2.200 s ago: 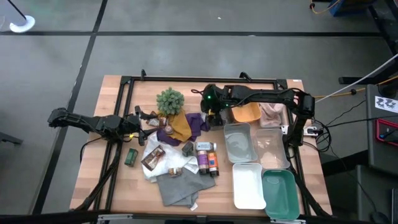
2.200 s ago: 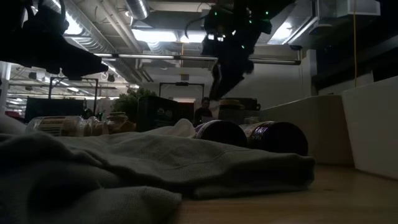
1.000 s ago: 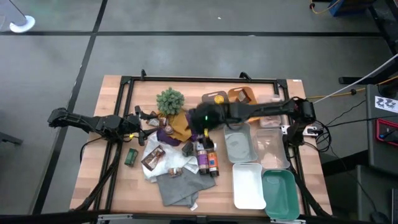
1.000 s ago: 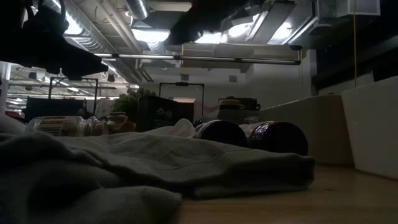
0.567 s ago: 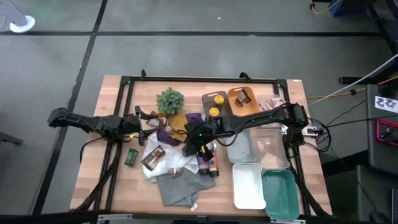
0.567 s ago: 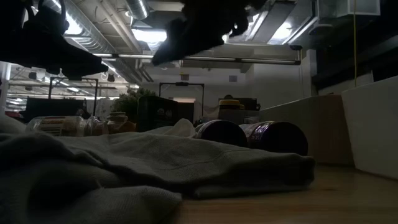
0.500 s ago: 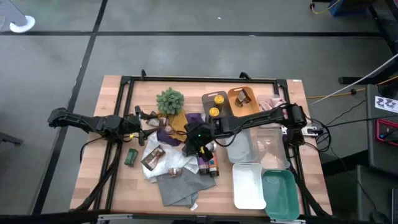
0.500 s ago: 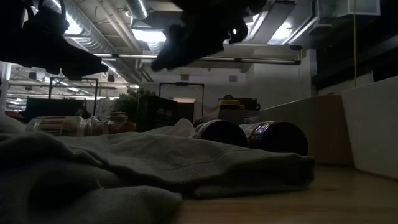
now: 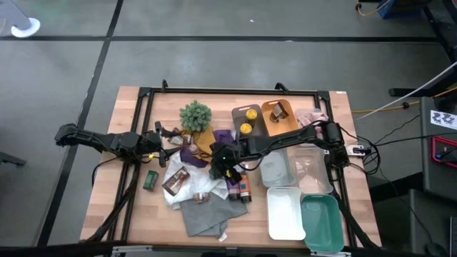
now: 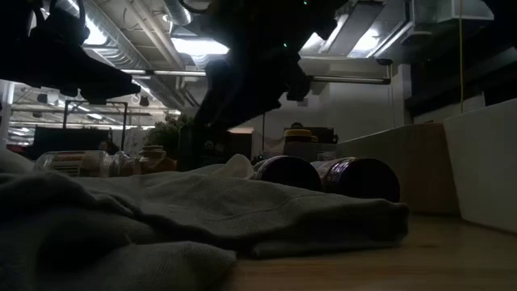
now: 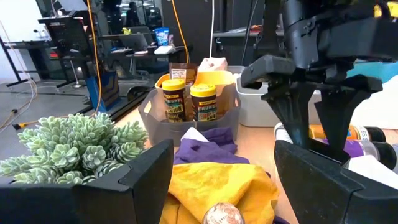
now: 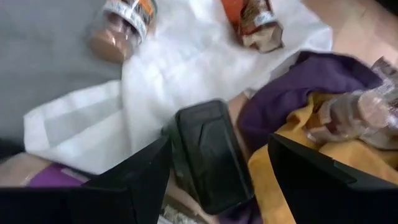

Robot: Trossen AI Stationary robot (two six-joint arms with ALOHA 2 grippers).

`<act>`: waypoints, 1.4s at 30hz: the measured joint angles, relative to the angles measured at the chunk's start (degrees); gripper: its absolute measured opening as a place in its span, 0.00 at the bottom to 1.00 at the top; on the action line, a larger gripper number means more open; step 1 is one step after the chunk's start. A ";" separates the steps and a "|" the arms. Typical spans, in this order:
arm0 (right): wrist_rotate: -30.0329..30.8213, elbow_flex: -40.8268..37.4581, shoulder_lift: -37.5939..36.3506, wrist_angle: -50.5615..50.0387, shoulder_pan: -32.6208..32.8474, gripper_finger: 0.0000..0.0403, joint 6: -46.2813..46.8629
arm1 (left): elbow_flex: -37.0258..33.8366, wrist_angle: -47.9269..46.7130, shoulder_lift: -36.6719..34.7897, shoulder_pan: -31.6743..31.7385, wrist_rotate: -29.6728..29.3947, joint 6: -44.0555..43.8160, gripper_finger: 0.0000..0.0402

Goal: Sort spices by type
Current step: Put the right black seasoning can into the transparent bin

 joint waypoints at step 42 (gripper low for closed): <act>-1.20 -0.04 -16.31 -24.24 -1.00 0.32 16.67 | -0.07 0.28 -0.01 0.02 0.00 -1.09 0.65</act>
